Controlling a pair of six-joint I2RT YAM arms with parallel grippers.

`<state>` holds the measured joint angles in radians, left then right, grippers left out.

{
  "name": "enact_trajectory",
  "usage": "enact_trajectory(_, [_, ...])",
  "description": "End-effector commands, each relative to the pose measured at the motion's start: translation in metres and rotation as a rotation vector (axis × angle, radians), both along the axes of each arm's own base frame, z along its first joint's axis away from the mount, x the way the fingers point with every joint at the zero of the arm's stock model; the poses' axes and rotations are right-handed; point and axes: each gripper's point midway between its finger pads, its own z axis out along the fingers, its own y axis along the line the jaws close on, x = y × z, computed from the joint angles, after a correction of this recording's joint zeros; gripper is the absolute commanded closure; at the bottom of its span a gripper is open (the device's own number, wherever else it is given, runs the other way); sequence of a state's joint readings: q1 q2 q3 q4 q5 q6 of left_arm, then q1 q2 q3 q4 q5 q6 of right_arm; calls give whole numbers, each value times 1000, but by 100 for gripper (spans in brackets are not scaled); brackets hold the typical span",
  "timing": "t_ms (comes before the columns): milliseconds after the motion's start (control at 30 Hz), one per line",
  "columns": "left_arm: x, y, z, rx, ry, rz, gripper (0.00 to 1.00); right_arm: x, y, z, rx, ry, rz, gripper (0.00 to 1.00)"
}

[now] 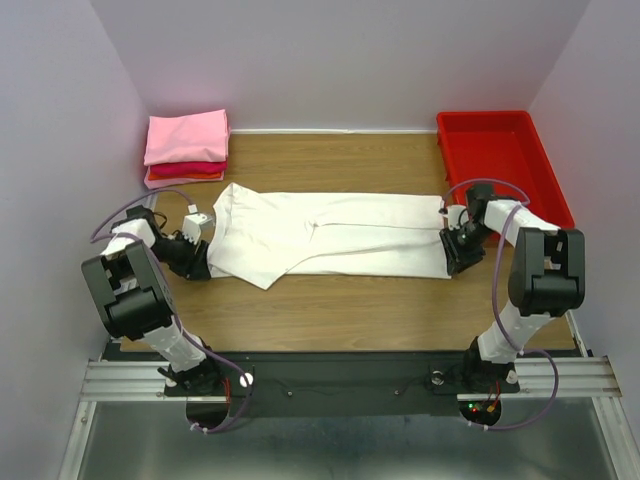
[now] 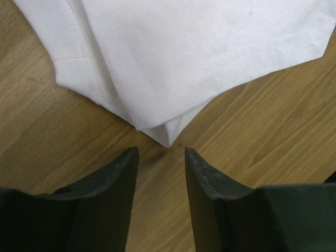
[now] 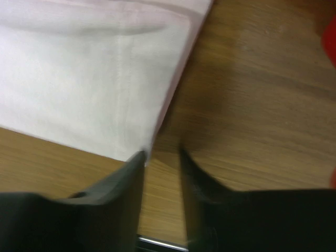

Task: Fold and stack the t-shirts
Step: Fold the tshirt

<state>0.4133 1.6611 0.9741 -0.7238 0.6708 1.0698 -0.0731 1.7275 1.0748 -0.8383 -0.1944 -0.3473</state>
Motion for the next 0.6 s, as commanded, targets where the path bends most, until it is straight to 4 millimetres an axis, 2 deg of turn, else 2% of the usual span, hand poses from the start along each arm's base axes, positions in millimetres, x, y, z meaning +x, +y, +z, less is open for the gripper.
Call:
enact_trajectory(0, [-10, -2, 40, -2, -72, -60, 46, 22, 10, 52, 75, -153, 51, 51])
enact_trajectory(33, [-14, -5, 48, -11, -78, -84, 46, 24, 20, 64, 133, -175, 60, 47])
enact_trajectory(67, [-13, -7, 52, -12, -96, -87, 46, 24, 21, 68, 133, -172, 66, 47])
enact_trajectory(100, [-16, -11, 63, -7, -130, -117, 46, 21, 32, 78, 187, -169, 81, 45])
enact_trajectory(200, [-23, -19, 71, 46, -200, -194, 46, 19, 46, 86, 241, -184, 104, 45])
enact_trajectory(233, [-24, -31, 71, 63, -217, -249, 46, 18, 53, 88, 255, -182, 103, 45])
enact_trajectory(267, [-26, -34, 63, 99, -234, -278, 46, 19, 58, 89, 282, -181, 106, 46])
enact_trajectory(333, [-28, -51, 63, 141, -280, -337, 46, 20, 64, 85, 299, -161, 93, 47])
enact_trajectory(367, [-25, -72, 60, 158, -320, -426, 46, 21, 66, 83, 305, -154, 92, 48])
enact_trajectory(433, [-34, -88, 47, 187, -308, -481, 50, 24, 69, 80, 308, -153, 88, 50])
enact_trajectory(467, [-32, -100, 46, 186, -323, -500, 52, 25, 70, 78, 310, -148, 86, 51])
enact_trajectory(500, [-37, -114, 39, 191, -313, -553, 53, 27, 71, 78, 311, -149, 84, 51])
enact_trajectory(567, [-34, -127, 32, 183, -299, -565, 53, 32, 72, 78, 309, -159, 82, 52])
